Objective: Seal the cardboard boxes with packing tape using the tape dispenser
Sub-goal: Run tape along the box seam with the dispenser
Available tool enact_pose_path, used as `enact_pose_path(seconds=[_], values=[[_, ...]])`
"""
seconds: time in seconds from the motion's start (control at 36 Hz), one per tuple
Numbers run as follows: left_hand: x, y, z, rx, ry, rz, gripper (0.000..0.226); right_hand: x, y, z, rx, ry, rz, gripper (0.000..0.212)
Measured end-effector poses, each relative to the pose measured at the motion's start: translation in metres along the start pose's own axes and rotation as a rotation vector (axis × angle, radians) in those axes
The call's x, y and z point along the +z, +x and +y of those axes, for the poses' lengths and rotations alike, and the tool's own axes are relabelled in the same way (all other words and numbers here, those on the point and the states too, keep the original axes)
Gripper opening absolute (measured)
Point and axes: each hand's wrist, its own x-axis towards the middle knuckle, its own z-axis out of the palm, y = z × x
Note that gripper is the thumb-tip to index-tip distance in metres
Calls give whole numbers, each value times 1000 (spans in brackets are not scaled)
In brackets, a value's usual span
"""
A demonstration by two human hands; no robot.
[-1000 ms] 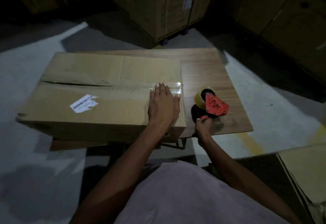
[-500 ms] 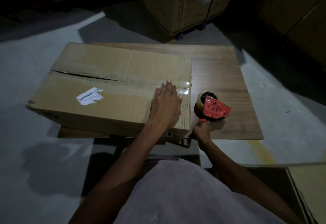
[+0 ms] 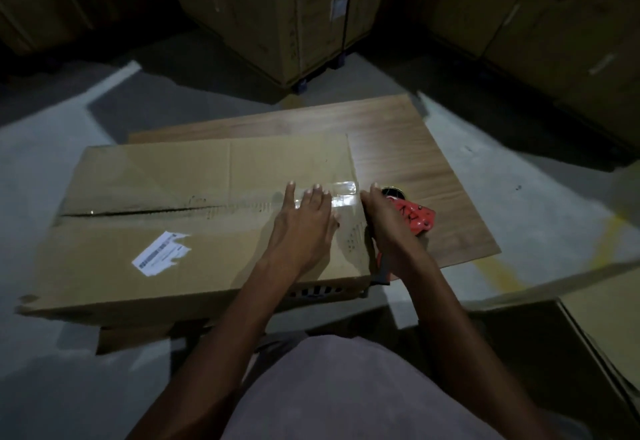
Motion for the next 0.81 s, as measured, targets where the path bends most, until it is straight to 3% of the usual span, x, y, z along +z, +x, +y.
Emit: enact_pose_path(seconds=[0.25, 0.36, 0.44, 0.5, 0.56, 0.67, 0.81], values=[[-5, -7, -18, 177, -127, -10, 56, 3, 9, -1, 83, 37, 50, 79], [1, -7, -20, 187, -169, -11, 57, 16, 7, -1, 111, -16, 274, 49], [4, -9, -22, 168, -239, 24, 56, 23, 5, 0, 90, -61, 338, 55], [4, -9, -21, 160, -276, 33, 54, 31, -2, -7, 106, -95, 337, 48], [3, -8, -19, 124, -263, 47, 51, 41, -6, -10, 102, -268, 339, 41], [-1, -14, -21, -14, -266, 74, 51, 56, -3, -5, 2, -688, 349, 68], [4, -19, -30, 24, -209, 64, 55, 70, 0, 4, -15, -977, 496, 62]])
